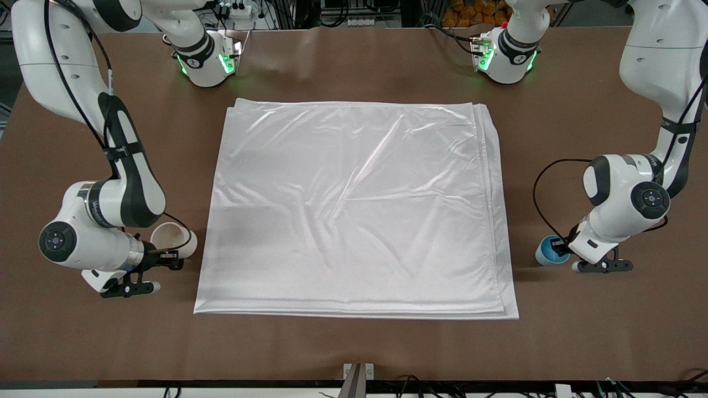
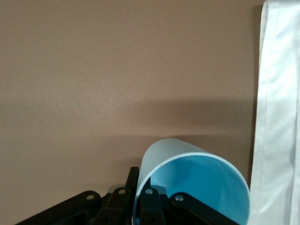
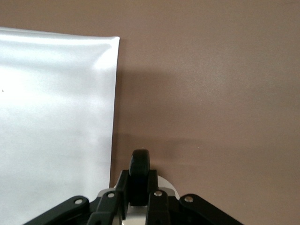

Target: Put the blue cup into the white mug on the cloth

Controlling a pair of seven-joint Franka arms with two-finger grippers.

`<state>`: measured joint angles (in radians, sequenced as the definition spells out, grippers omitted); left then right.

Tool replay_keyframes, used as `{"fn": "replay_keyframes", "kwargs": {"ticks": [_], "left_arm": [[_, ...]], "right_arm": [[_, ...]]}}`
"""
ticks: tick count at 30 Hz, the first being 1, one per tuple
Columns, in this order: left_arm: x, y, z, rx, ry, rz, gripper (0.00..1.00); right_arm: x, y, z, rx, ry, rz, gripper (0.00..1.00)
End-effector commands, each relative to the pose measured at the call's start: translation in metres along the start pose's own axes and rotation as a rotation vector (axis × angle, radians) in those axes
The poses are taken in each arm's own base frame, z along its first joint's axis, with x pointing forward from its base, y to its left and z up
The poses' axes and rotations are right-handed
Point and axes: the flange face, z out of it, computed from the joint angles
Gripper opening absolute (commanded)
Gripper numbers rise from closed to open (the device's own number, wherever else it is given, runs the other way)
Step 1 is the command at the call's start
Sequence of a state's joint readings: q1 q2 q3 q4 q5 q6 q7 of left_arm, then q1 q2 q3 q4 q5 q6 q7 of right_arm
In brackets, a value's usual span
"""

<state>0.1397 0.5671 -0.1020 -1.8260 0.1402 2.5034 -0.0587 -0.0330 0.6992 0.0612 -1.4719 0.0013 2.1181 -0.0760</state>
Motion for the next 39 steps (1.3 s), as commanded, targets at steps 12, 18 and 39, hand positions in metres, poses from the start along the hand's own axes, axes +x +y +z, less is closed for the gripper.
{"fn": "replay_keyframes", "kwargs": {"ticks": [12, 18, 39], "left_arm": [[0.005, 0.012, -0.033, 0.016, 0.025, 0.052, 0.00], [0.010, 0.017, -0.043, 0.015, 0.014, 0.057, 0.00], [0.015, 0.045, -0.084, 0.000, 0.042, 0.099, 0.00]], "right_arm": [[-0.003, -0.063, -0.011, -0.002, -0.052, 0.134, 0.00], [-0.005, -0.099, -0.011, -0.009, -0.060, 0.205, 0.00], [-0.029, -0.232, -0.014, -0.041, -0.079, 0.459, 0.00]]}}
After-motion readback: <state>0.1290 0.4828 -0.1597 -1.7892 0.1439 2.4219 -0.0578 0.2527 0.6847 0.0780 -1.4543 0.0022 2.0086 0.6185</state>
